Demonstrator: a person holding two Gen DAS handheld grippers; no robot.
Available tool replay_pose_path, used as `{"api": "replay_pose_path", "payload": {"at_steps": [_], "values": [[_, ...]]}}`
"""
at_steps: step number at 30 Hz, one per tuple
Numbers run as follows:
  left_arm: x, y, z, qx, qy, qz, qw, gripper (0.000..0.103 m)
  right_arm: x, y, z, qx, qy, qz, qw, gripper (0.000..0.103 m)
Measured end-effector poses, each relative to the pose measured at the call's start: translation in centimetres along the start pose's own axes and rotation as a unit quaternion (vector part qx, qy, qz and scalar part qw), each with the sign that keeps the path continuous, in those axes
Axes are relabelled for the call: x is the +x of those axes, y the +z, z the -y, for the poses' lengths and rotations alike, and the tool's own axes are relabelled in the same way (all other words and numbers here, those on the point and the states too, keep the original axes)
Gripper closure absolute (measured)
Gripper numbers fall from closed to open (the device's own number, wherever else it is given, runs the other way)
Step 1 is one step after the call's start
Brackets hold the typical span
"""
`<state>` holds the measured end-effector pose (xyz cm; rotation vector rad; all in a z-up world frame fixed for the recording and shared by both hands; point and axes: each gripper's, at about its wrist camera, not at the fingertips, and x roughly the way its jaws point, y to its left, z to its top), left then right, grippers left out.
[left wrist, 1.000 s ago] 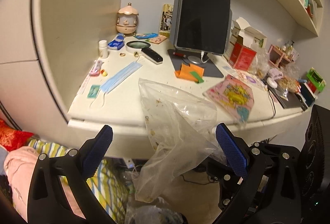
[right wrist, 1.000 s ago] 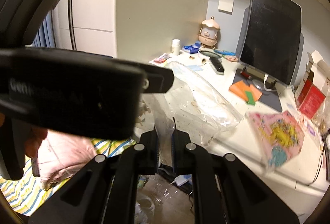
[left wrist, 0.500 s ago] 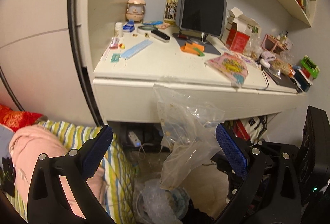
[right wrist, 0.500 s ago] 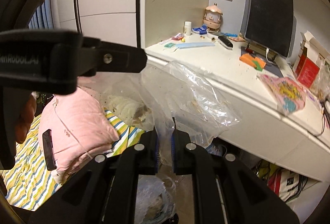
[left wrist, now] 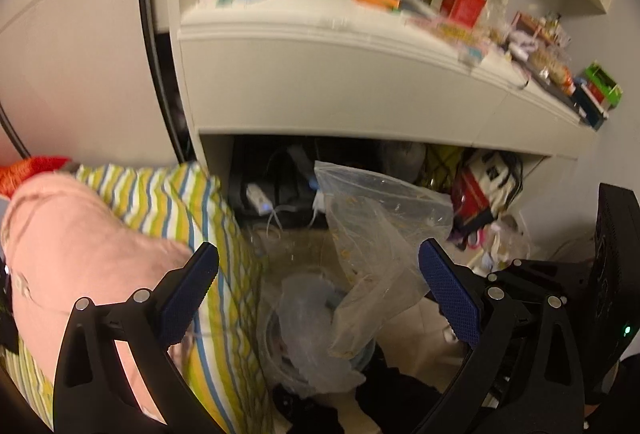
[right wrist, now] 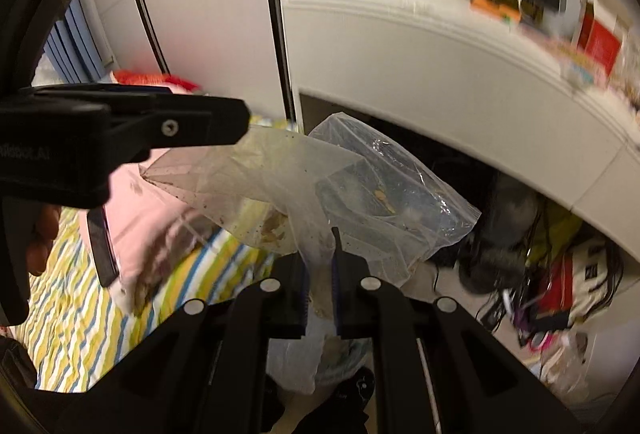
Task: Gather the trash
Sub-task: 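Lift the zip bag with the right tool and carry it down to the bin, then lower the zip bag into the grey bin and open the right tool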
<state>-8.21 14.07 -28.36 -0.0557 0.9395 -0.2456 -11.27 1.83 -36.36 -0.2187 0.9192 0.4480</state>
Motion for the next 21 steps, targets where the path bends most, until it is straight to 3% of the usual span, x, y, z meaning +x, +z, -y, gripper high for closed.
{"api": "replay_pose_path", "payload": {"at_steps": [13, 21], "values": [[10.9, -10.6, -2.5, -0.011, 0.048, -0.109, 0.9928, 0.006, 11.0, -7.7, 1.2, 0.025, 0.041, -0.099, 0.994, 0.092], [16.5, -15.5, -3.8, -0.032, 0.059, -0.149, 0.9866, 0.006, 17.5, -11.9, 1.4, 0.009, 0.06, -0.144, 0.988, 0.092]]}}
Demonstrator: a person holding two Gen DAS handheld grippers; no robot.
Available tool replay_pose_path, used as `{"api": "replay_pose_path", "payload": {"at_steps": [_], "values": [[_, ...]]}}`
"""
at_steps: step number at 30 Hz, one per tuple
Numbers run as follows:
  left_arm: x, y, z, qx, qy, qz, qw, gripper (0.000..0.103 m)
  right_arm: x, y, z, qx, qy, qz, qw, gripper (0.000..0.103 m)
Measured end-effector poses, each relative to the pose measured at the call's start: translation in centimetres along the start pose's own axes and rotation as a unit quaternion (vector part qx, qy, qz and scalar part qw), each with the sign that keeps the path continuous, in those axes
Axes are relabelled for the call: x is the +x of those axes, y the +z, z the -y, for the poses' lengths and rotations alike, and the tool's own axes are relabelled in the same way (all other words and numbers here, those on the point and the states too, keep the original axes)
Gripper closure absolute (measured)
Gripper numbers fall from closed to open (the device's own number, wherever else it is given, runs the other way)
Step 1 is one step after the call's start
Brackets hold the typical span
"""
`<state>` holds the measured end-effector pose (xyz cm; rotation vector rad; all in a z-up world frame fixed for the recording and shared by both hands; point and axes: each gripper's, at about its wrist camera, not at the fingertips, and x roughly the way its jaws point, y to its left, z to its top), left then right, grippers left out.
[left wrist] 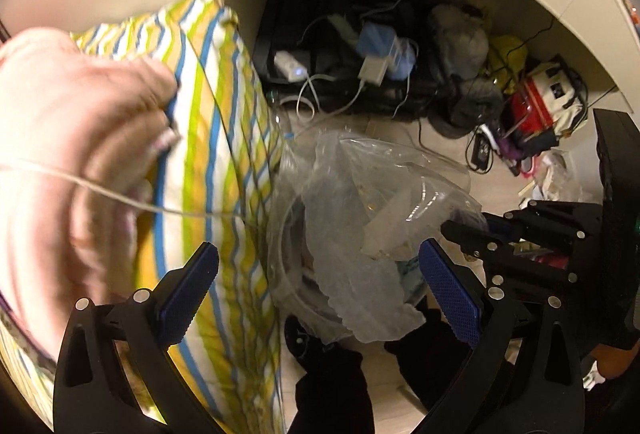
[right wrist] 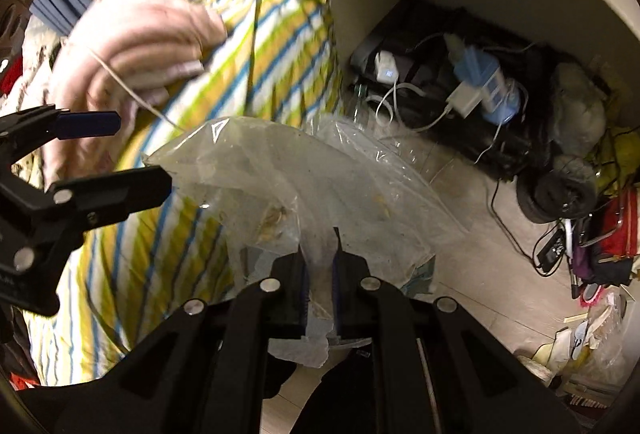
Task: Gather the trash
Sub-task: 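Lower the zip bag into the grey bin and open the right tool, then raise both tools back up toward the desk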
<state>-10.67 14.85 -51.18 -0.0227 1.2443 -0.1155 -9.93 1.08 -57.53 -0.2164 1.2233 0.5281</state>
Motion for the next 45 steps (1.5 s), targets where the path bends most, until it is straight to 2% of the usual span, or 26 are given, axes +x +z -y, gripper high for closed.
{"api": "replay_pose_path", "payload": {"at_steps": [5, 10, 15, 20, 23, 24, 25, 27, 28, 34, 41, 45], "values": [[3.8, -2.2, 0.5, 0.002, 0.006, -0.021, 0.9998, 0.006, 4.6, -1.1, 0.9, -0.012, 0.012, -0.027, 0.999, 0.092], [6.8, -4.1, 0.3, -0.019, 0.004, -0.039, 0.9991, 0.006, 8.9, -1.9, 1.4, -0.017, 0.029, -0.055, 0.998, 0.092], [9.6, -5.1, 0.2, -0.031, 0.009, -0.049, 0.9983, 0.006, 13.4, -3.4, 1.6, -0.018, 0.045, -0.093, 0.994, 0.092], [11.4, -5.3, -0.6, -0.035, 0.014, -0.053, 0.9979, 0.006, 16.0, -4.6, 2.0, -0.021, 0.043, -0.12, 0.992, 0.092], [11.6, -5.1, -1.1, -0.04, 0.017, -0.055, 0.9976, 0.006, 16.5, -4.9, 1.6, -0.038, 0.04, -0.133, 0.99, 0.085], [11.4, -5.0, -1.1, -0.042, 0.016, -0.054, 0.9975, 0.006, 16.5, -4.8, 1.6, -0.042, 0.039, -0.133, 0.989, 0.073], [11.1, -4.7, -1.2, -0.042, 0.015, -0.053, 0.9976, 0.006, 16.1, -4.6, 1.5, -0.046, 0.037, -0.131, 0.99, 0.053], [10.6, -4.4, -1.4, -0.042, 0.016, -0.051, 0.9977, 0.006, 15.1, -4.2, 1.4, -0.045, 0.037, -0.126, 0.99, 0.031], [10.2, -4.3, -1.5, -0.042, 0.015, -0.05, 0.9978, 0.006, 14.6, -4.1, 1.2, -0.044, 0.037, -0.124, 0.991, 0.026], [6.5, -2.8, -2.1, -0.043, 0.016, -0.037, 0.9983, 0.006, 10.0, -1.9, 0.9, -0.035, 0.02, -0.098, 0.994, 0.018], [1.0, 0.0, -1.7, -0.028, 0.015, -0.005, 0.9995, 0.006, 3.5, 0.8, 0.4, -0.04, -0.027, -0.043, 0.998, 0.008], [-2.3, 1.5, -1.0, -0.017, 0.009, 0.017, 0.9997, 0.006, 0.2, 2.0, 1.0, -0.029, -0.047, -0.016, 0.998, 0.007]]}}
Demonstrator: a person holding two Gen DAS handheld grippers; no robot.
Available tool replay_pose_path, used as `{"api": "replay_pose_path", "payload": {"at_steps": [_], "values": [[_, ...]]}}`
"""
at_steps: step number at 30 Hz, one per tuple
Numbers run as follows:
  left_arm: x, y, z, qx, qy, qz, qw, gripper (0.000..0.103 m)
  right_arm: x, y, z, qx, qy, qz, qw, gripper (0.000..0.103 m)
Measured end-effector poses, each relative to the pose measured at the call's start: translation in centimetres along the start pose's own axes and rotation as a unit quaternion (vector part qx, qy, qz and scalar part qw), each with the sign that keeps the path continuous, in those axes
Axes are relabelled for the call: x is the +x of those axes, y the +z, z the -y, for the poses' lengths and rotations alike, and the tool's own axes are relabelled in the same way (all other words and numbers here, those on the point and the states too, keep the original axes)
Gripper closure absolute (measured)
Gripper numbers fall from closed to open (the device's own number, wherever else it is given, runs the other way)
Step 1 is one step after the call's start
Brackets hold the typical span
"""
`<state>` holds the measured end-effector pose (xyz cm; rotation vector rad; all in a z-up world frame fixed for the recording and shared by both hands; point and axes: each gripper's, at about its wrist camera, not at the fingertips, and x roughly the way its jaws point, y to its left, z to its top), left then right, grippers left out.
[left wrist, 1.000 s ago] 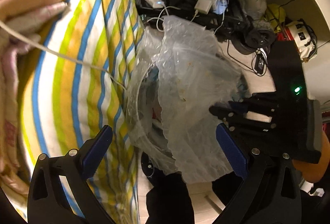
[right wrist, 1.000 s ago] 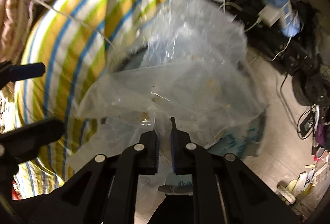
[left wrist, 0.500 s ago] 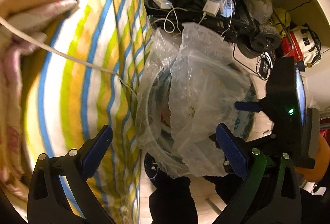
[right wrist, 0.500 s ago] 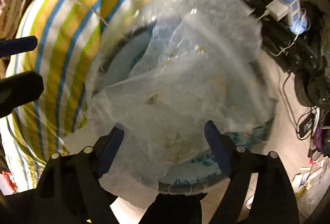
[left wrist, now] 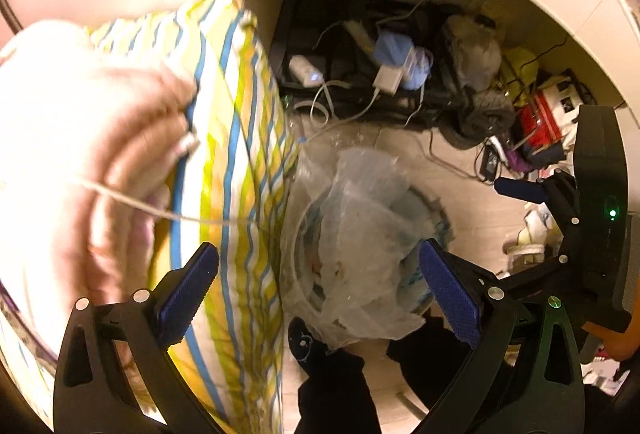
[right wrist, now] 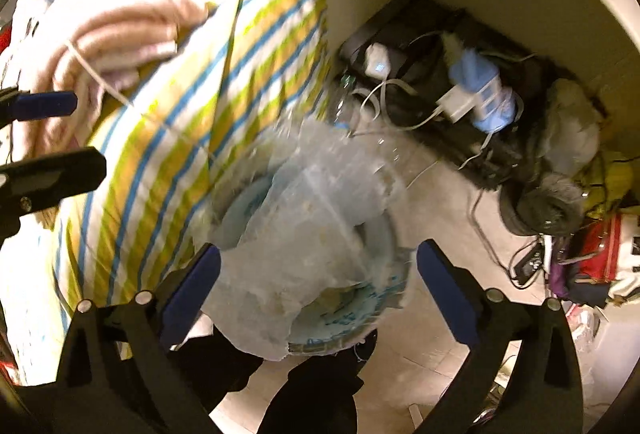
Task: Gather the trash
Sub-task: 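Raise both tools back up toward the desk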
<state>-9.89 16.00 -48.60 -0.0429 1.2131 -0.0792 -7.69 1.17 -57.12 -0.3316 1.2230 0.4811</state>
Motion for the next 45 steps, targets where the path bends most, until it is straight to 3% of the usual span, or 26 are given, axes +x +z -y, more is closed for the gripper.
{"api": "replay_pose_path", "payload": {"at_steps": [14, 26, 33, 45], "values": [[-11.2, 4.5, 2.8, 0.057, -0.013, 0.069, 0.9959, 0.006, -13.2, 2.6, 1.8, 0.08, -0.047, 0.088, 0.992, 0.007], [-20.2, 10.1, 4.9, 0.099, -0.037, 0.146, 0.9836, 0.006, -23.6, 5.2, 3.5, 0.135, -0.098, 0.175, 0.97, 0.007], [-23.3, 12.4, 6.2, 0.13, -0.047, 0.181, 0.9737, 0.006, -28.2, 5.6, 4.3, 0.165, -0.129, 0.22, 0.953, 0.007], [-24.0, 16.0, 9.2, 0.145, -0.06, 0.196, 0.9679, 0.006, -33.3, 5.8, 8.3, 0.212, -0.159, 0.26, 0.929, 0.007]]}}
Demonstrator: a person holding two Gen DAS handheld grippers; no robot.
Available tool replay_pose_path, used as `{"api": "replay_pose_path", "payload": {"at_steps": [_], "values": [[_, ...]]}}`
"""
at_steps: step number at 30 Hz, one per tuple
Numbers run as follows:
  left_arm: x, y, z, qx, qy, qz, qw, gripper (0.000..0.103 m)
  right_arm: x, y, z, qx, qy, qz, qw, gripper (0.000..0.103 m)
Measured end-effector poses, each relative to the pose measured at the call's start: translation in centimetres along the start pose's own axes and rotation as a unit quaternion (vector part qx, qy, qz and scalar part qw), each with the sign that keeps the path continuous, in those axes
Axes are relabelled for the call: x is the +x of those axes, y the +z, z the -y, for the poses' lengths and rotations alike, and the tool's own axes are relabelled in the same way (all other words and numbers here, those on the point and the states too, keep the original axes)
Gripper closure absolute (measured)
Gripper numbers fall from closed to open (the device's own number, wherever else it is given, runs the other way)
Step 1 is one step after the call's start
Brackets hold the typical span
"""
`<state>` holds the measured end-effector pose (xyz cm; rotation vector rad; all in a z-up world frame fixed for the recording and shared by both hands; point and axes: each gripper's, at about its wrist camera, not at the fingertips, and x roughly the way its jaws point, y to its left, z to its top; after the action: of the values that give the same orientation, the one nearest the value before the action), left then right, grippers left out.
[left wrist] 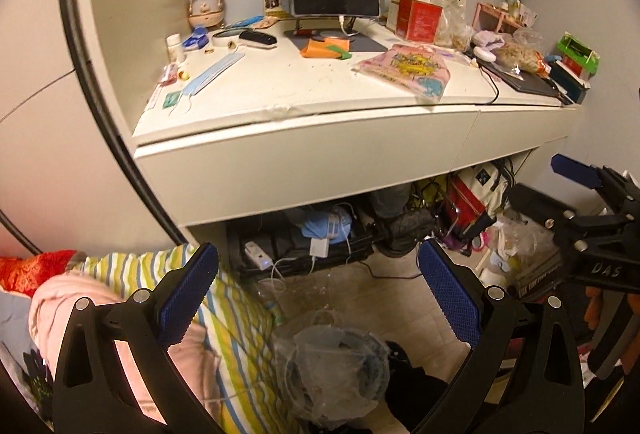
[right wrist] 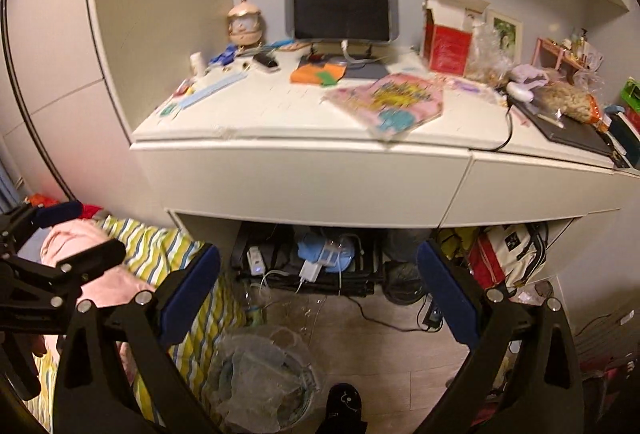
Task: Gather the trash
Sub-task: 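Raise both tools back up toward the desk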
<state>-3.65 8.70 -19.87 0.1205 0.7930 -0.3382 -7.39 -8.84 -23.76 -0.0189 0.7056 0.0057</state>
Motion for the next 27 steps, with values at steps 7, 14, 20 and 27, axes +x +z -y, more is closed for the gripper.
{"api": "replay_pose_path", "payload": {"at_steps": [7, 14, 20, 27], "values": [[2.2, 3.4, 2.0, 0.002, 0.004, 0.006, 1.0, 0.006, 1.2, 3.1, 3.6, 0.01, -0.007, 0.018, 1.0, 0.007], [4.9, 8.0, 5.3, 0.012, -0.001, 0.009, 0.9999, 0.006, 3.5, 6.7, 7.8, 0.024, -0.016, 0.017, 0.999, 0.007], [8.3, 12.1, 8.2, 0.03, -0.009, 0.015, 0.9994, 0.006, 6.3, 10.3, 11.5, 0.051, -0.024, 0.006, 0.998, 0.007], [12.3, 16.3, 10.7, 0.046, -0.011, 0.019, 0.9987, 0.006, 11.1, 13.4, 15.4, 0.099, -0.023, -0.031, 0.994, 0.007]]}}
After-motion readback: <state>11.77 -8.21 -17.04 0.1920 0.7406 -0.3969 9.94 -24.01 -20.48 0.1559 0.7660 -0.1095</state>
